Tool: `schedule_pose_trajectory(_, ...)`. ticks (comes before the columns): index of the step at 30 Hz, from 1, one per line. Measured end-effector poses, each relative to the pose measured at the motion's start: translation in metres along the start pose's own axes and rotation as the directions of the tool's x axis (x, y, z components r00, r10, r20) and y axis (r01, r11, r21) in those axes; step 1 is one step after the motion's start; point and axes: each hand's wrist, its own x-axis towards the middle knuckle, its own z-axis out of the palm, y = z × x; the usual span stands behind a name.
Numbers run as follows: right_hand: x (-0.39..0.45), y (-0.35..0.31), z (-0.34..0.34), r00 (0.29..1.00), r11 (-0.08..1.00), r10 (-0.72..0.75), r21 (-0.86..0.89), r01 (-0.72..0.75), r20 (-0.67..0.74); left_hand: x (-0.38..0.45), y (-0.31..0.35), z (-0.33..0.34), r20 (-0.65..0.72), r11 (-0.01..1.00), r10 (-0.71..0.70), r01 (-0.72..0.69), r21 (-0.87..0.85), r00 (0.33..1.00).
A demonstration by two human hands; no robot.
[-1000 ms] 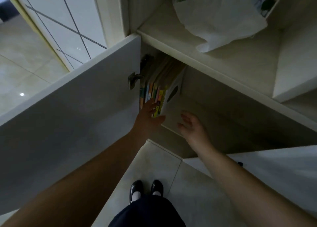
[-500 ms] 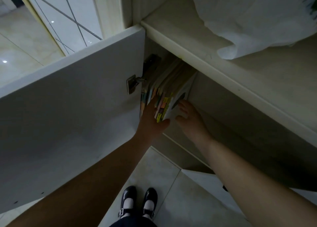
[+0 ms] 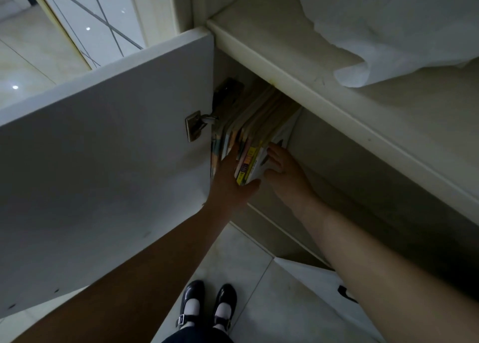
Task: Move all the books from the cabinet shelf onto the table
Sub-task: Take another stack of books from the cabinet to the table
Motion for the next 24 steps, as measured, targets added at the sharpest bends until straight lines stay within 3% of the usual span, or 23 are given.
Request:
schedule_pose_trajectory(4, 0.002, 0.0, 0.0, 1.0, 0.998, 0.007, 0.069, -0.007, 0.002, 0.003, 0.006, 0.005, -0.037, 0.986, 0.074, -0.068, 0.151, 0.997)
schedule_pose_trajectory(9, 0.001, 0.002, -0.004, 1.0, 0.996, 0.017, 0.09, -0.018, 0.011, 0.007, 0.002, 0.014, -0.127, 0.981, 0.06, -0.035, 0.189, 0.99)
schedule_pose_trajectory(12, -0.003, 0.005, -0.01, 1.0, 0.988, 0.018, 0.156, -0.018, -0.003, 0.004, -0.001, 0.024, -0.098, 0.987, 0.103, -0.09, 0.13, 0.99)
schedule_pose_trajectory(18, -0.006, 0.017, -0.017, 1.0, 0.974, 0.014, 0.224, -0.01, -0.017, 0.026, -0.003, 0.04, -0.094, 0.996, 0.062, -0.057, 0.062, 0.994)
schedule_pose_trajectory(24, -0.001, 0.025, -0.021, 0.999, 0.992, -0.004, 0.126, 0.0, 0.035, 0.039, -0.01, 0.059, -0.259, 0.999, -0.021, 0.031, 0.036, 0.966)
